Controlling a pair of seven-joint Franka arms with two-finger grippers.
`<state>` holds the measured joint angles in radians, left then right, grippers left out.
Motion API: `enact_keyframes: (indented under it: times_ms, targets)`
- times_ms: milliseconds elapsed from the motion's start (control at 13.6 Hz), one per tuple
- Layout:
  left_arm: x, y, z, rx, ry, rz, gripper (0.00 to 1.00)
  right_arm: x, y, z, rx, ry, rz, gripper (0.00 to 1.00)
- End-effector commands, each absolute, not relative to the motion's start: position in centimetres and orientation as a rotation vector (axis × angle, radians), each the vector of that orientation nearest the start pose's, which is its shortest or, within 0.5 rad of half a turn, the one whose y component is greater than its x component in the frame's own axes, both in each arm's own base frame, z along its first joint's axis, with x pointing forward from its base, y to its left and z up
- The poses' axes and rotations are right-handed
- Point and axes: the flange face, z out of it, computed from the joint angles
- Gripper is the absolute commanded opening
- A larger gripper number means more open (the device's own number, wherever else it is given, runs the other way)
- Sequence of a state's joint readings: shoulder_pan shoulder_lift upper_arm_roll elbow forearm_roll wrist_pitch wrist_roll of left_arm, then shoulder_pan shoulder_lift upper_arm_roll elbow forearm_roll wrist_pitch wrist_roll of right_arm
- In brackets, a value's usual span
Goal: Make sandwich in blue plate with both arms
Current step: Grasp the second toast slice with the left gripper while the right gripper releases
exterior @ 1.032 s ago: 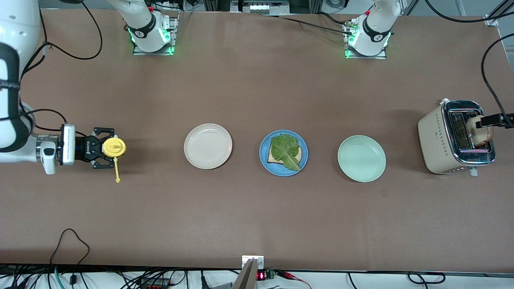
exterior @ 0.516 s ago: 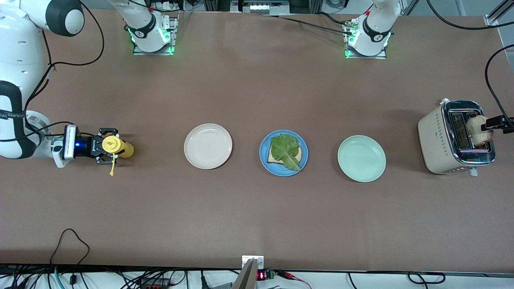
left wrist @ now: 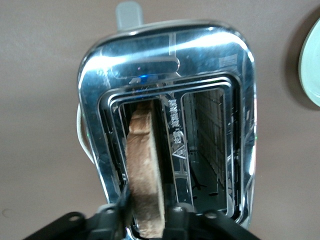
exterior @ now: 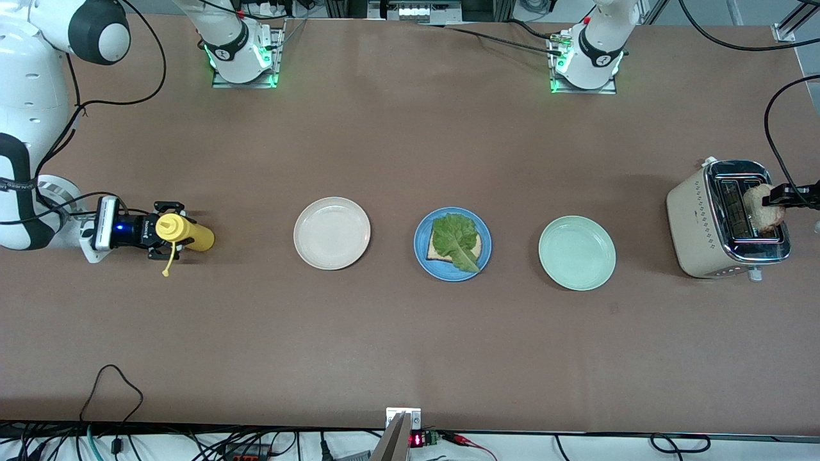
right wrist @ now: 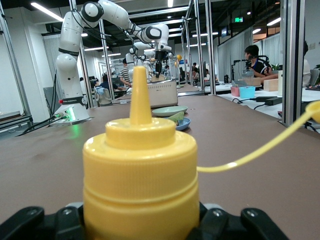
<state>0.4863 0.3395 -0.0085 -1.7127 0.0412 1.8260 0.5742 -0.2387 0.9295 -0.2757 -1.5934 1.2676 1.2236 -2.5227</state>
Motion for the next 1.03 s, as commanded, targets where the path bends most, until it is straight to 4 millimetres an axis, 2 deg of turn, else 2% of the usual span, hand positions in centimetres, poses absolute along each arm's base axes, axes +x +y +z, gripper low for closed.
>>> enact_keyframes:
  times_ms: [0, 147, 221, 369, 590, 737, 811, 885, 958]
  targets:
    - [55.1, 29.0, 38.1, -3.197, 0.212, 0.321, 0.02, 56.6, -17.2, 9.9, -1.263, -1.218, -1.111, 0.70]
    - [55.2, 28.9, 38.3, -3.193, 0.219, 0.320, 0.01, 56.9, -18.0, 10.5, -1.258, -1.268, -1.090, 0.81]
    - [55.3, 28.8, 39.0, -3.187, 0.224, 0.309, 0.01, 57.3, -19.0, 11.3, -1.261, -1.307, -1.075, 0.97]
    - [55.4, 28.2, 42.9, -3.159, 0.240, 0.232, 0.01, 57.9, -21.0, 13.1, -1.274, -1.382, -1.037, 1.00]
    - [55.4, 27.8, 50.5, -3.156, 0.299, 0.244, 0.01, 57.4, -24.6, 15.2, -1.317, -1.435, -0.990, 1.00]
    - [55.4, 26.6, 55.5, -3.144, 0.325, 0.267, 0.01, 57.5, -26.5, 18.8, -1.406, -1.509, -0.891, 1.00]
    - [55.8, 25.2, 57.3, -3.111, 0.362, 0.284, 0.01, 58.6, -26.3, 21.6, -1.472, -1.562, -0.832, 1.00]
    - [56.7, 22.5, 58.5, -3.080, 0.422, 0.293, 0.01, 59.4, -26.3, 24.6, -1.567, -1.591, -0.758, 1.00]
    - [57.6, 19.8, 58.9, -3.069, 0.482, 0.293, 0.01, 60.2, -25.3, 27.4, -1.642, -1.603, -0.673, 1.00]
